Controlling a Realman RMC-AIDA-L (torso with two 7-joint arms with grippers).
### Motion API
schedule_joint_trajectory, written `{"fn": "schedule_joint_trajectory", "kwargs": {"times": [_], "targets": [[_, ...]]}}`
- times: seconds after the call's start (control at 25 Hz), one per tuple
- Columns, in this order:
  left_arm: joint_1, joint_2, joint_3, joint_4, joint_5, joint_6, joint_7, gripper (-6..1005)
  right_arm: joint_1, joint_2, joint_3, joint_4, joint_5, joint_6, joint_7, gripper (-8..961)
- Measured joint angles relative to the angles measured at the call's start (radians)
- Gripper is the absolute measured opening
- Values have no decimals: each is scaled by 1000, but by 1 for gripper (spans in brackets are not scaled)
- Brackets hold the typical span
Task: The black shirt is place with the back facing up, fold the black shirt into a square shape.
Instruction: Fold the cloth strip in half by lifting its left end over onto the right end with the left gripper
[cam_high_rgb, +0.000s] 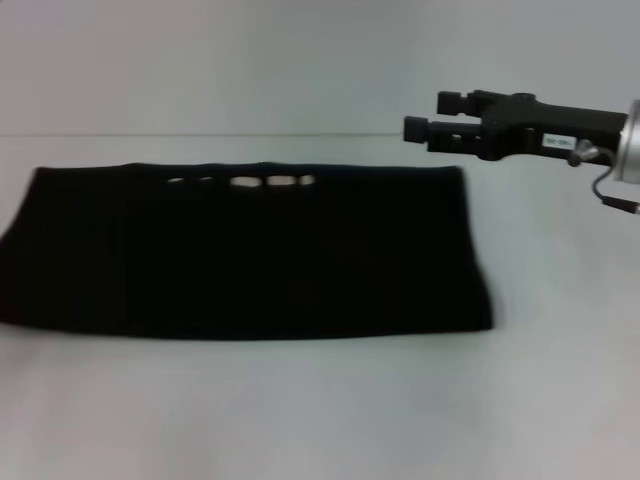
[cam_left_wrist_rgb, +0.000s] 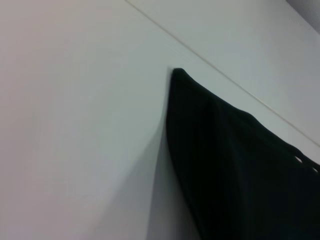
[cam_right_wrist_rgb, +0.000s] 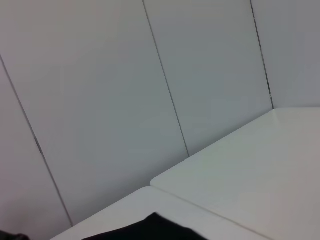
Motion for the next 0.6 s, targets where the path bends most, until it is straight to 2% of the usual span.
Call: {"fn": "schedule_joint_trajectory", "kwargs": {"times": [0.04, 0.16, 0.32, 0.44, 0.6], "targets": [[6, 4, -21, 11, 15, 11, 3, 41, 7, 7, 1, 0, 2, 18, -2, 899], [6, 16, -57, 33, 50, 41, 12, 42, 10, 11, 3, 0, 6, 33, -3, 899], [-34, 33, -57, 42, 58, 95, 10, 42, -11, 12, 7, 1, 34, 63, -5, 899], [-108, 45, -54, 26, 52, 162, 2, 42, -48, 3, 9, 0, 68, 86, -18, 899], [-278, 55, -33, -77, 47, 241, -2, 42, -108, -23, 23, 1, 110, 113, -32, 899]]}}
